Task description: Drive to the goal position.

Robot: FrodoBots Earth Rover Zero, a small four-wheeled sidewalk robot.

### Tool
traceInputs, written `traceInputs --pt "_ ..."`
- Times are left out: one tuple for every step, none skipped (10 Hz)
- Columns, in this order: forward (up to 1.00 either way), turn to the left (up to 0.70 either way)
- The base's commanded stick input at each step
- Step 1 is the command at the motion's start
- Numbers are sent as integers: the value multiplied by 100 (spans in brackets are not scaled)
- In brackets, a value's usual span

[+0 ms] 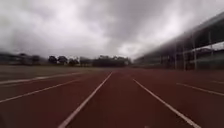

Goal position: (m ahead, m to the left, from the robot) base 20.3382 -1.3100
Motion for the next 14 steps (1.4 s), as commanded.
traceInputs --pt "70 0" --pt "70 0" --pt "70 0" --pt "70 0" --pt "70 0" --pt "70 0" --pt "70 0" --pt "70 0" --pt "70 0" --pt "70 0" --pt "70 0" --pt "70 0" --pt "70 0" --pt "70 0"
